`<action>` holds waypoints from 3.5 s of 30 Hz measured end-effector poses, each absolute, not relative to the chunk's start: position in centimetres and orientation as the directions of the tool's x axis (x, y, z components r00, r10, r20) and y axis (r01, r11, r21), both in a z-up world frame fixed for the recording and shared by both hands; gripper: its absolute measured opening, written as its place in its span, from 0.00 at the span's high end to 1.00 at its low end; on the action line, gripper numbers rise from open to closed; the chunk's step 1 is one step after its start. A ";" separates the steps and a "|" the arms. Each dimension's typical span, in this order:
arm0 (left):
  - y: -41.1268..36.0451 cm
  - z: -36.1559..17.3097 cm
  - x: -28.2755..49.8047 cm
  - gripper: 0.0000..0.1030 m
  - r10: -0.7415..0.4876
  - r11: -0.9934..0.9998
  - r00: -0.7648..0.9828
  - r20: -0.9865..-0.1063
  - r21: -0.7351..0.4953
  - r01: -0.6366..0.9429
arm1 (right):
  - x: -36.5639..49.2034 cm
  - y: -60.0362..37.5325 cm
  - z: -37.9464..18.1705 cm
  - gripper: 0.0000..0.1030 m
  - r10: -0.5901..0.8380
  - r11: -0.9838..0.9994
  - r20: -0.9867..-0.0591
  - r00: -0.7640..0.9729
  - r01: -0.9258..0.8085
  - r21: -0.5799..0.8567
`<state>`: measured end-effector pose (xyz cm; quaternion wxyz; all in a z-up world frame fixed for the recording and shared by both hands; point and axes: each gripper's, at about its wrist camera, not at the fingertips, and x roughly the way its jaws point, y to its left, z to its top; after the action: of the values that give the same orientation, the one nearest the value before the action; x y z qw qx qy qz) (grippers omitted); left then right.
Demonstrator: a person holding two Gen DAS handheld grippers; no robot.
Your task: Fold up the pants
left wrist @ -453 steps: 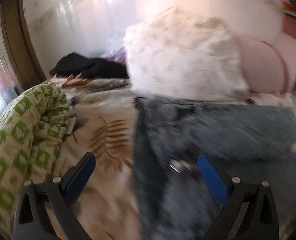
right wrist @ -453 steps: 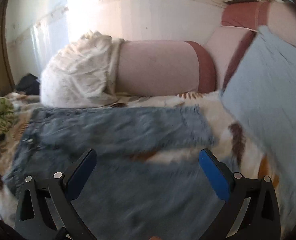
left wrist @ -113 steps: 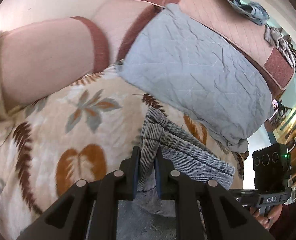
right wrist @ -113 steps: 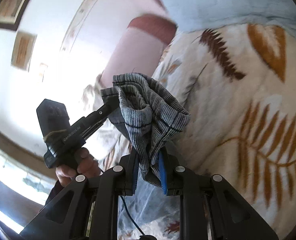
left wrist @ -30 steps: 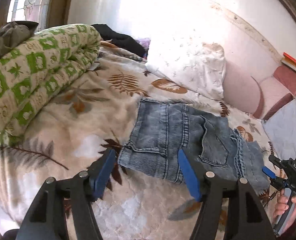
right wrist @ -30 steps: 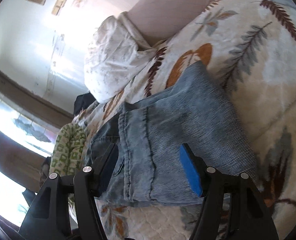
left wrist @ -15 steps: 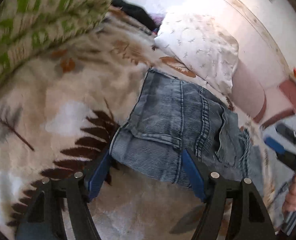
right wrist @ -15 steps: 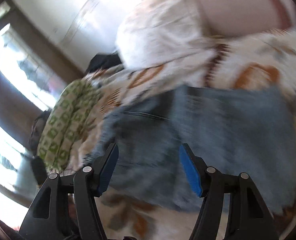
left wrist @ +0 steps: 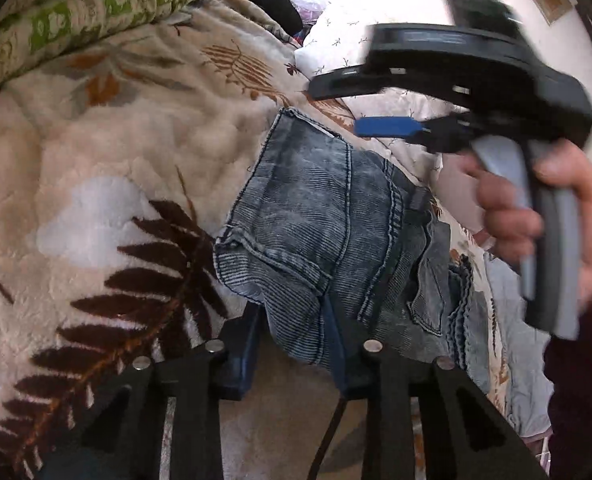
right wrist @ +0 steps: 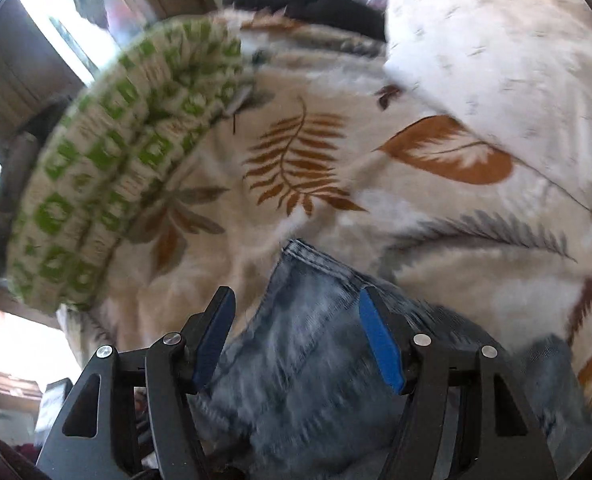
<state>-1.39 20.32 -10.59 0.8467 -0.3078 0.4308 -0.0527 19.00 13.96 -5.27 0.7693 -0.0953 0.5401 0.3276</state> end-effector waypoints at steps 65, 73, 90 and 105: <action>-14.5 -3.9 -3.4 0.54 -0.651 0.670 0.368 -0.664 -0.275 0.689 | 11.1 -33.3 -7.9 0.49 0.425 0.865 -0.690 0.586 -0.039 0.500; -6.2 2.3 -2.4 0.42 -0.552 0.778 0.578 -0.601 -0.122 0.616 | 3.2 -34.4 -2.2 0.46 0.375 0.863 -0.555 0.743 -0.061 0.502; -7.4 -4.5 4.1 0.45 -0.313 0.922 0.565 -0.764 -0.102 0.374 | 2.7 -24.8 -3.3 0.46 0.457 0.855 -0.538 0.709 -0.183 0.485; -9.5 -7.8 2.4 0.44 -0.172 0.922 0.597 -0.784 0.085 0.377 | 1.8 -26.0 -9.9 0.52 0.461 0.852 -0.745 0.482 -0.005 0.524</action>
<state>2.41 -9.52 -7.80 0.8852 0.1217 0.4213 -0.1553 1.83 -25.99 -9.89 0.8286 0.2331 0.4892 0.1407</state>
